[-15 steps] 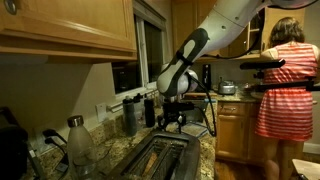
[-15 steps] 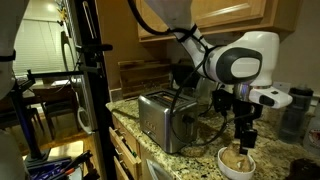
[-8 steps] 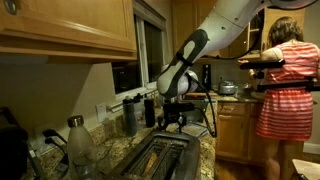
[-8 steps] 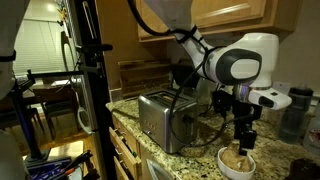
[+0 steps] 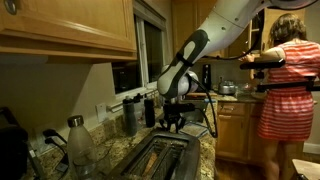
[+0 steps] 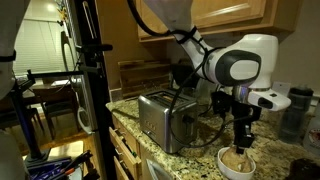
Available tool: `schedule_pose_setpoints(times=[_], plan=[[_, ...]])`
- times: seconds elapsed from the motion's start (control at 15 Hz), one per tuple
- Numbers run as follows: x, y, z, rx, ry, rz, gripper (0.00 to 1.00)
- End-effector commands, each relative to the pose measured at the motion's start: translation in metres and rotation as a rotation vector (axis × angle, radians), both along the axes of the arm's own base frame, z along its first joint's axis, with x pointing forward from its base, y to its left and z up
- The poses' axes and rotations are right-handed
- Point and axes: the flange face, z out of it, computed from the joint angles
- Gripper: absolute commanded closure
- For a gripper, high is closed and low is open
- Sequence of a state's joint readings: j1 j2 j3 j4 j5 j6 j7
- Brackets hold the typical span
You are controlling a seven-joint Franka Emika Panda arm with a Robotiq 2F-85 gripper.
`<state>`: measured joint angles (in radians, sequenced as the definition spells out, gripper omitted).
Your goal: Put two slices of bread in the toaster
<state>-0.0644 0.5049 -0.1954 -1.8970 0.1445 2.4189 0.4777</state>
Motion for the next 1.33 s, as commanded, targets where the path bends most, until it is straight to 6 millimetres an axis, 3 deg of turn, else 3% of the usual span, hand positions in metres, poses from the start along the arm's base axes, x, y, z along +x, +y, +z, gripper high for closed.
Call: schedule_pose_setpoints(times=[0.0,0.33,0.47,0.87,1.27], plan=[[-0.0074,0.0009,0.0015,-0.005,0.015,-0.009,0.62],[-0.0073,0.0013,0.0011,-0.005,0.016,-0.008,0.62],[-0.0075,0.0012,0.0011,-0.005,0.017,-0.007,0.36],[-0.0084,0.0003,-0.0004,-0.004,0.018,-0.009,0.02],[-0.0084,-0.0033,-0.0054,-0.008,0.023,-0.016,0.0]])
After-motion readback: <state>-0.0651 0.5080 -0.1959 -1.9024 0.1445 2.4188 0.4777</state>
